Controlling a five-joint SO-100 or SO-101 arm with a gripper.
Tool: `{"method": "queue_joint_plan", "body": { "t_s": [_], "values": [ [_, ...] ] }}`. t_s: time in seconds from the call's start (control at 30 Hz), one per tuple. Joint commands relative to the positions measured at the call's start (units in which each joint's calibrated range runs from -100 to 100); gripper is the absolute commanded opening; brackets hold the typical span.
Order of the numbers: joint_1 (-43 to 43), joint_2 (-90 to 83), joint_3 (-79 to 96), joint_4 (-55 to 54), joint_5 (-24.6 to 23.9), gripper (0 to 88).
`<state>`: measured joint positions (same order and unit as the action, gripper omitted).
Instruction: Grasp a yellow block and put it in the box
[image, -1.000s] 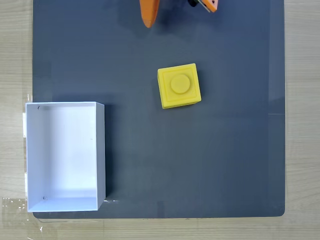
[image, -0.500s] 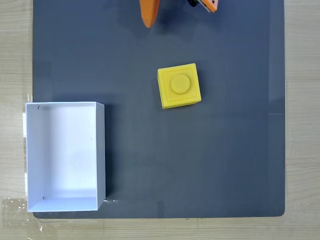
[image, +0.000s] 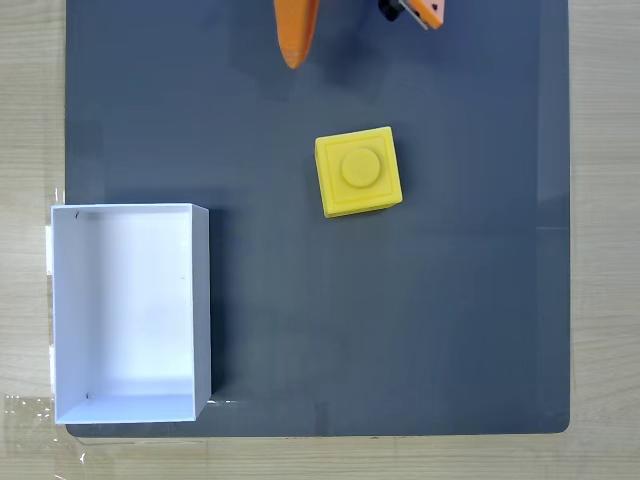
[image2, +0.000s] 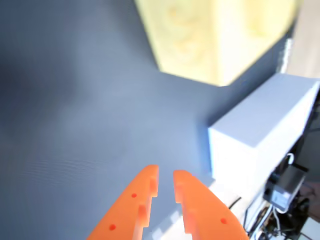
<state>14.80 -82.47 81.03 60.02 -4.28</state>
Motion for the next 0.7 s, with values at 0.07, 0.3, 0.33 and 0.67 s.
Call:
{"method": "queue_joint_plan", "body": {
  "t_s": [0.07,0.3,0.33,0.67],
  "values": [
    [-3.52,16.54,-18.48,-3.73,0.03,3.9],
    [-8.32,38.49,-43.72,-1.12,0.08,3.9],
    [-8.57,41.62,-47.24,0.63,0.08,4.0],
    [-8.74,69.25,-73.48,22.97,4.17,15.6]
  ]
}}
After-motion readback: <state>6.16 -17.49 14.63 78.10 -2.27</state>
